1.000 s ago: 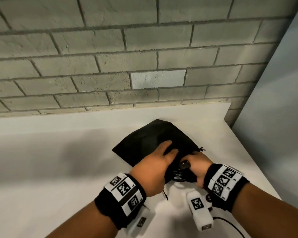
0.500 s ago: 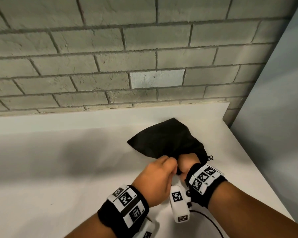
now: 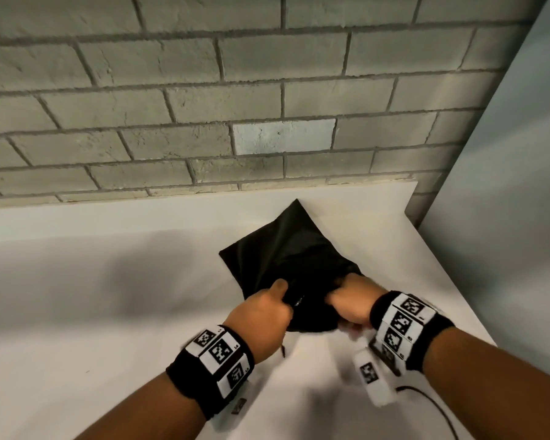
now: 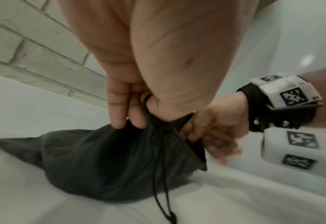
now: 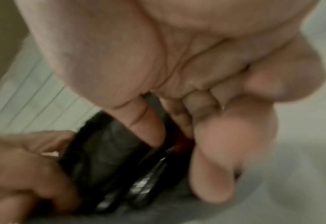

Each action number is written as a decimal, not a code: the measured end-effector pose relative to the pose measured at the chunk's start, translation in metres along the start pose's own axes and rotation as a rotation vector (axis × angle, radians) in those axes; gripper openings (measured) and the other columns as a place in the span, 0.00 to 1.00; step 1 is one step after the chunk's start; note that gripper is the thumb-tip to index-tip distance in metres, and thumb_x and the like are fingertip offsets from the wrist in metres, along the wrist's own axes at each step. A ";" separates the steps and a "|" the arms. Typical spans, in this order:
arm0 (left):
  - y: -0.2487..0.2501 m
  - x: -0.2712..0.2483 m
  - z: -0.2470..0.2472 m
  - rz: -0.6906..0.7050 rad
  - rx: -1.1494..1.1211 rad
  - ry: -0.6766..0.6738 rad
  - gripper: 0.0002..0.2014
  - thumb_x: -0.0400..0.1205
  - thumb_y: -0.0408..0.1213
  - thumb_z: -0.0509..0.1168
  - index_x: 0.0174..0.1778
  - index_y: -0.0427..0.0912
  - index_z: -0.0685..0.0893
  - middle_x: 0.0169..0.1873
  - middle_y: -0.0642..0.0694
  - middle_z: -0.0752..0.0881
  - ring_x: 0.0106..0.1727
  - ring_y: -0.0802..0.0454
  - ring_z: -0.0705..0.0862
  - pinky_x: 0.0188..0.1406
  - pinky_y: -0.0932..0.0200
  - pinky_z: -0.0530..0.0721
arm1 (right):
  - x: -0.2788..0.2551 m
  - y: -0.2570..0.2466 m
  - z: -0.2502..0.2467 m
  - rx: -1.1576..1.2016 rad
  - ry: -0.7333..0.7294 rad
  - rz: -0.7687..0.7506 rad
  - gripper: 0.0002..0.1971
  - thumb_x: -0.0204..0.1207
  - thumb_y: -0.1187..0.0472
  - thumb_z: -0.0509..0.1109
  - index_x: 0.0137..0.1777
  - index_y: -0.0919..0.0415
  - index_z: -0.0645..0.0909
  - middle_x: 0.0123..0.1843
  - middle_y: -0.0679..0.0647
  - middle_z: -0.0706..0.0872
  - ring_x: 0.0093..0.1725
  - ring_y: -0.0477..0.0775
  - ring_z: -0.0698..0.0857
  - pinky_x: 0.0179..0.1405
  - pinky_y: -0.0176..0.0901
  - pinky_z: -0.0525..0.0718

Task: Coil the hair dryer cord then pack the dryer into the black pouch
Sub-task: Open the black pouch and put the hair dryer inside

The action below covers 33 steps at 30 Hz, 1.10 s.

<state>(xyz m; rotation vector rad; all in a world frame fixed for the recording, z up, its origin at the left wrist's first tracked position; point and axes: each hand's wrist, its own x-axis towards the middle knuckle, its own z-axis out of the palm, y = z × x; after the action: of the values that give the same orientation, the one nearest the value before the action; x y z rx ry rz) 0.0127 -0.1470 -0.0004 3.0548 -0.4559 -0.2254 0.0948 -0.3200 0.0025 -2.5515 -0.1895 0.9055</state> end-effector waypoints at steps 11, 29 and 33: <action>-0.016 -0.010 -0.015 -0.015 0.177 -0.192 0.11 0.78 0.27 0.55 0.48 0.33 0.83 0.60 0.38 0.74 0.48 0.38 0.78 0.44 0.46 0.82 | -0.007 0.032 -0.056 -0.846 0.426 -0.265 0.14 0.81 0.56 0.58 0.58 0.54 0.83 0.59 0.51 0.80 0.53 0.60 0.85 0.39 0.45 0.74; -0.029 0.043 -0.121 0.150 -1.163 0.478 0.13 0.63 0.30 0.70 0.27 0.19 0.81 0.23 0.27 0.80 0.26 0.43 0.76 0.26 0.49 0.73 | -0.106 0.035 -0.173 0.243 0.815 -0.430 0.14 0.59 0.56 0.86 0.25 0.62 0.85 0.19 0.59 0.83 0.16 0.47 0.75 0.29 0.40 0.78; -0.006 0.084 -0.100 0.024 -1.269 0.355 0.04 0.57 0.27 0.67 0.17 0.32 0.83 0.16 0.39 0.80 0.21 0.49 0.76 0.26 0.58 0.73 | -0.086 0.063 -0.186 0.232 0.577 -0.231 0.16 0.57 0.58 0.86 0.29 0.71 0.85 0.15 0.60 0.77 0.17 0.53 0.71 0.30 0.42 0.74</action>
<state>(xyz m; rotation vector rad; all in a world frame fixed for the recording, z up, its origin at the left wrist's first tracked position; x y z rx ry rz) 0.1086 -0.1636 0.0863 1.7829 -0.1856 0.0426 0.1436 -0.4639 0.1537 -2.3937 -0.1847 0.0818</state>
